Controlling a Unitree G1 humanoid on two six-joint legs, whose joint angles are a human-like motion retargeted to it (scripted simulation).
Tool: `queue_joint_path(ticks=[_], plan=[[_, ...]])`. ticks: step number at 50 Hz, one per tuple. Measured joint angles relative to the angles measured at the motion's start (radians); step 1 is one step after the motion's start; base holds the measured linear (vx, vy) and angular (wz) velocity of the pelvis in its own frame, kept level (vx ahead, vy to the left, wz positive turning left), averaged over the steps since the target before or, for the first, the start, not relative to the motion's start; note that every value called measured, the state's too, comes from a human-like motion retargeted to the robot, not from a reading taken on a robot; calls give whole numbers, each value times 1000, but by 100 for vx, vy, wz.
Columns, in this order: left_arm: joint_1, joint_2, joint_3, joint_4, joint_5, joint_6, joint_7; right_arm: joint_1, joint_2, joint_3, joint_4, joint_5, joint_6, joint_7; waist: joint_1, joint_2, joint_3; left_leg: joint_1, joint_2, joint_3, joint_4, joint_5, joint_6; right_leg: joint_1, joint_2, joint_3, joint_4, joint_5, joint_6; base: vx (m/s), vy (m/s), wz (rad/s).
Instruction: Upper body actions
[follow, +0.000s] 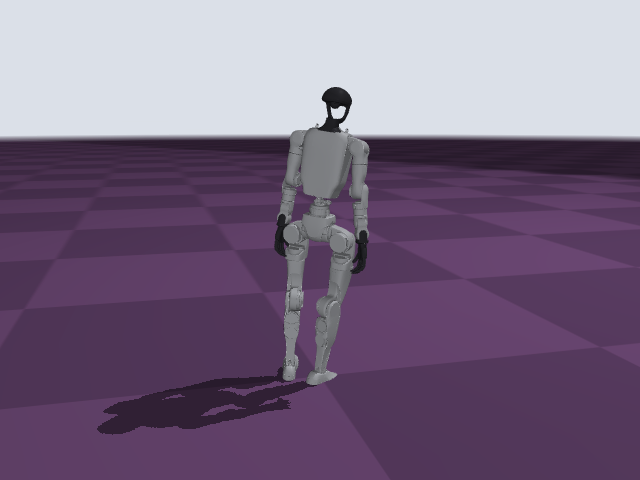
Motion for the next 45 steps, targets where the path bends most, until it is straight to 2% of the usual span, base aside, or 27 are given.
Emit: queue_joint_path(ticks=[4,15,23,36,45], plan=[[-2,-3,9,32,-13,11,10,-18,-6,-1,-2,-25,28,6,-2,2,1,0,0,8,-7,3,1,-11,0,10,3,7,0,0,0,0],[9,4,45,63,-31,25,8,-21,17,12,-38,-1,11,24,-3,-4,9,4,4,26,-15,6,3,-27,3,30,9,18,-2,0,0,0],[18,-12,67,55,-171,-118,189,-9,26,29,-32,-31,11,27,-7,-16,7,6,5,29,-17,7,2,-28,4,34,9,20,-3,0,0,0],[-3,-9,53,40,-143,-73,109,-2,14,17,0,-36,28,25,-7,-25,-8,3,3,33,-17,6,2,-32,3,38,10,19,-3,0,0,0],[5,-17,45,40,-180,-154,217,-2,14,11,-13,-24,11,3,-11,-22,-16,4,3,36,-18,4,3,-36,5,45,11,21,-5,0,0,0]])
